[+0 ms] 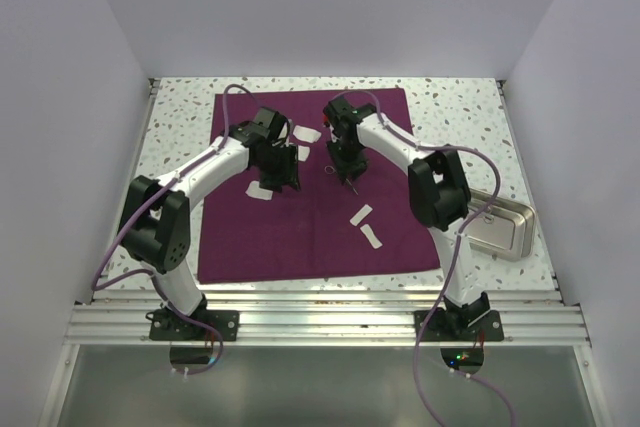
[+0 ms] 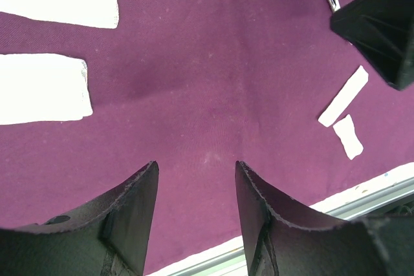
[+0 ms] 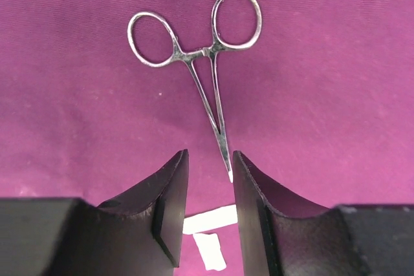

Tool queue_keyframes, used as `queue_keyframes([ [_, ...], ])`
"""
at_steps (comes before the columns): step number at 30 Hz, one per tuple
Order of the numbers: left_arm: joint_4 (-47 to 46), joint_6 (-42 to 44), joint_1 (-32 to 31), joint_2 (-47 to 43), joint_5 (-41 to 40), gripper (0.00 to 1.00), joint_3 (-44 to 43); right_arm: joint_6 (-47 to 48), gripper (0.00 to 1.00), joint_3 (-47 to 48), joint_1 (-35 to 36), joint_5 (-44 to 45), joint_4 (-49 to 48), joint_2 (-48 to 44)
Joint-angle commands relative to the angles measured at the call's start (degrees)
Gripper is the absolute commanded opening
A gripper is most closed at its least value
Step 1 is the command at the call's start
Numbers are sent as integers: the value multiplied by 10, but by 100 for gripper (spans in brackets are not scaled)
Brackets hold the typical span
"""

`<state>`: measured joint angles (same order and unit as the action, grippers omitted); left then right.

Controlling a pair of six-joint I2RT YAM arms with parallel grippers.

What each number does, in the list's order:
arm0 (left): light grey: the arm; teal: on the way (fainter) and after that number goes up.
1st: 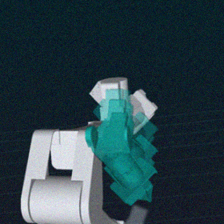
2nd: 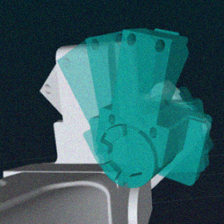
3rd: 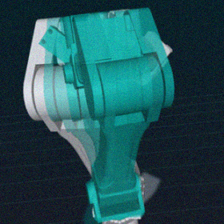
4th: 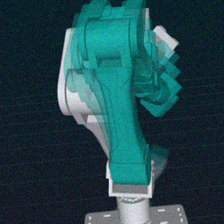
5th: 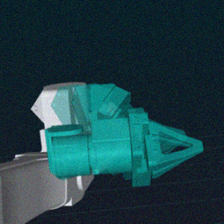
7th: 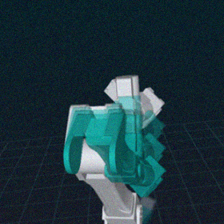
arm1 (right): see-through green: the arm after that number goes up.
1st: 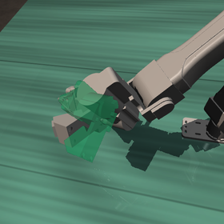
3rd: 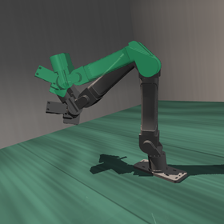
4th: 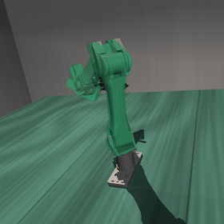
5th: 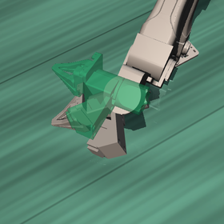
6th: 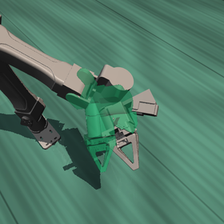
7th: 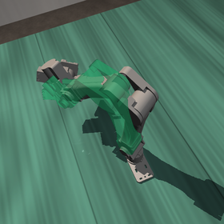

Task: Prepare the surgical pack

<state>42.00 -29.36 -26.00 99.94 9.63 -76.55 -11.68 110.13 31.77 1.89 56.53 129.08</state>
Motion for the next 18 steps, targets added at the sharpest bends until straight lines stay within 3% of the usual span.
queue_keyframes([
  [1,-13,2,0,-2,2,55,-11,11,37,11,4,-9,1,16],
  [18,-7,13,9,3,6,55,-8,16,26,9,5,-12,-10,54],
])
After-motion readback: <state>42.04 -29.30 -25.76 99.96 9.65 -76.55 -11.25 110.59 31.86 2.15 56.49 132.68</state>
